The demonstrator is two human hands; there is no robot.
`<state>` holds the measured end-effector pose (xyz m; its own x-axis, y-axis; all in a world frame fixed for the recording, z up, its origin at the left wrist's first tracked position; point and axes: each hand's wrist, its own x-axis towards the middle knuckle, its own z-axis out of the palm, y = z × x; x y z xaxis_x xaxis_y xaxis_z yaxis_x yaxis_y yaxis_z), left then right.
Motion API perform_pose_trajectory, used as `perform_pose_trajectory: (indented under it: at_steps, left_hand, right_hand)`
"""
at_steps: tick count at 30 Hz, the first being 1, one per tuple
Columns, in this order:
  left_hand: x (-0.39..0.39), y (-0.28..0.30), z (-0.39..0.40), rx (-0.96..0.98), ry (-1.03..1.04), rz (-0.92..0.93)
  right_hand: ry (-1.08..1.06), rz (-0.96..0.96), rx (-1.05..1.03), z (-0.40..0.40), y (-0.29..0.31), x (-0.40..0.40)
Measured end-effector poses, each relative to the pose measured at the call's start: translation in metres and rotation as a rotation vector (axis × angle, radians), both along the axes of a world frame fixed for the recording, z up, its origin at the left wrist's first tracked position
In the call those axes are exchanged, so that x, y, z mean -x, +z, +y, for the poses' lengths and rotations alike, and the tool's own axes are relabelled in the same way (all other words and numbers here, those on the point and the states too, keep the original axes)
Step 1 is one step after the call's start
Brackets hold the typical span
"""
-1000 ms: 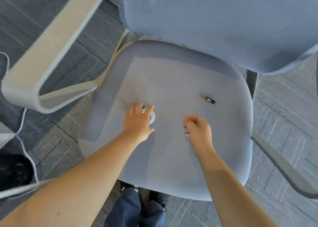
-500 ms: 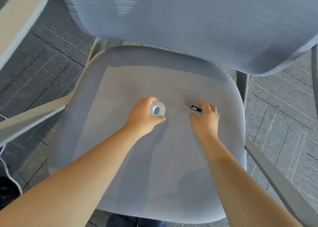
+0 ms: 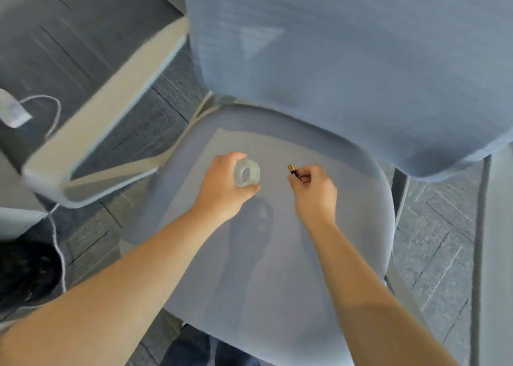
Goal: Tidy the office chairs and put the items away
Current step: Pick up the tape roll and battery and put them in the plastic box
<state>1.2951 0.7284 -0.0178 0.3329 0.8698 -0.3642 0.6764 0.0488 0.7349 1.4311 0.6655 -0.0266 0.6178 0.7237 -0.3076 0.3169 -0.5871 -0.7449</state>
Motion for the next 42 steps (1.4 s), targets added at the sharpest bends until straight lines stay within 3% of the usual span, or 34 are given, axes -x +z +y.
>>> perform_pose_trajectory:
  at_steps: [8,18,25,33,42]
  left_hand:
    - [0.103,0.134,0.012,-0.193,0.283,-0.067]
    - [0.317,0.259,-0.040,-0.341,0.729,-0.042]
    - [0.481,0.305,-0.122,-0.411,0.931,0.042]
    - [0.645,0.344,-0.219,-0.404,1.080,0.144]
    - [0.762,0.369,-0.236,-0.427,1.193,0.210]
  right_hand:
    - [0.294,0.111,-0.256,0.061,0.133,0.090]
    - [0.741,0.178,-0.369,0.078,0.249,0.299]
    - [1.034,0.190,-0.384,0.035,0.300,0.468]
    - [1.196,0.258,-0.441,-0.023,0.335,0.646]
    - [1.283,0.270,-0.451,-0.019,0.364,0.774]
